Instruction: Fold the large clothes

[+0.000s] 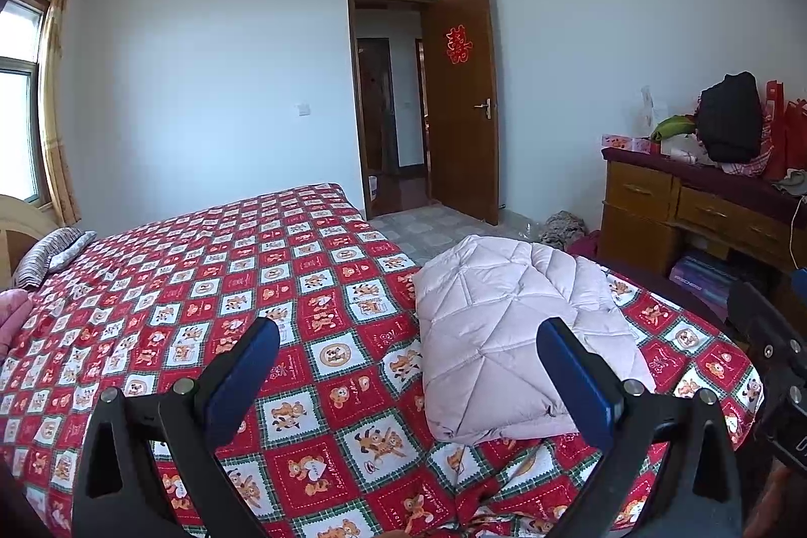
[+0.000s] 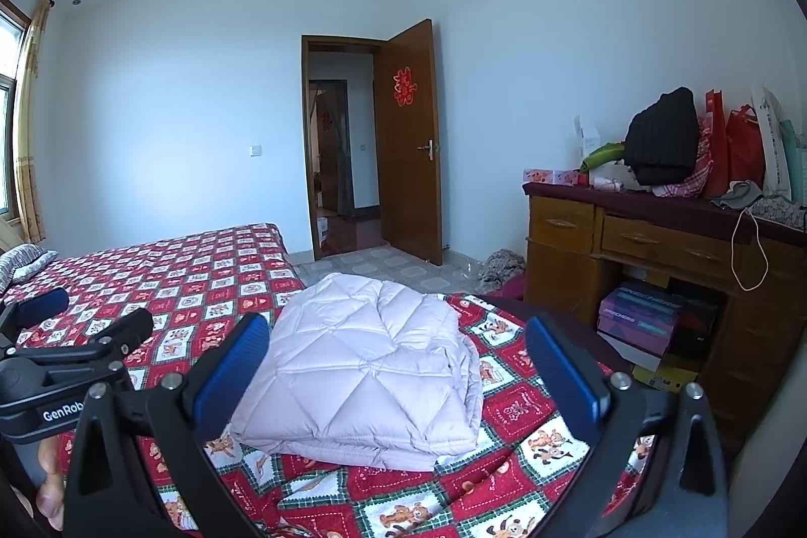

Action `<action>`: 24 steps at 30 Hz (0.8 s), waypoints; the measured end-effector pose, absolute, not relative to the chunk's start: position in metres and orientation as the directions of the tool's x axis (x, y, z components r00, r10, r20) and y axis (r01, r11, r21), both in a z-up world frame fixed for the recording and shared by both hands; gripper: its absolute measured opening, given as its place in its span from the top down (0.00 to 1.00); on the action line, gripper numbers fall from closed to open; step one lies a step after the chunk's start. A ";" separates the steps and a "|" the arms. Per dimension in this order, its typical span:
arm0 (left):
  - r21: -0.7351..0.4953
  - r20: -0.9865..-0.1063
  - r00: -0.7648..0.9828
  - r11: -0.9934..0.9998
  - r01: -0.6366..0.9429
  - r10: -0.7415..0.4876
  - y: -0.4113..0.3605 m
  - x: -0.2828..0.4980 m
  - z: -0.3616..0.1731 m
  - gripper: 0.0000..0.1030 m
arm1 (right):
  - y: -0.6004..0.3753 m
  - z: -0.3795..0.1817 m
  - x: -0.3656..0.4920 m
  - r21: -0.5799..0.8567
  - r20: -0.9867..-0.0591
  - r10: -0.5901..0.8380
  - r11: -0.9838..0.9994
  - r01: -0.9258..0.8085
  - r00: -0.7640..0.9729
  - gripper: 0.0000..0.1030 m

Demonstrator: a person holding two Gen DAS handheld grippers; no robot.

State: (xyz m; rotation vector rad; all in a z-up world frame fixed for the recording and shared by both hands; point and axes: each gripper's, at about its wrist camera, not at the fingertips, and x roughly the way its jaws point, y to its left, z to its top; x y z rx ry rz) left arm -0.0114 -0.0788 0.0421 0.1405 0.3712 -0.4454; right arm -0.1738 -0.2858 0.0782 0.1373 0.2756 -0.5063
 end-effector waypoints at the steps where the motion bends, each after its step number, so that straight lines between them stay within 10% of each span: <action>1: 0.050 -0.383 0.835 0.894 0.446 -0.395 -0.079 -0.011 0.042 0.01 | -0.286 0.078 -0.173 0.062 -0.296 -0.457 0.867 0.494 0.839 0.00; 24: 0.005 -0.379 0.823 0.889 0.459 -0.423 -0.076 0.000 0.040 0.01 | -0.289 0.073 -0.171 0.057 -0.301 -0.456 0.868 0.493 0.838 0.00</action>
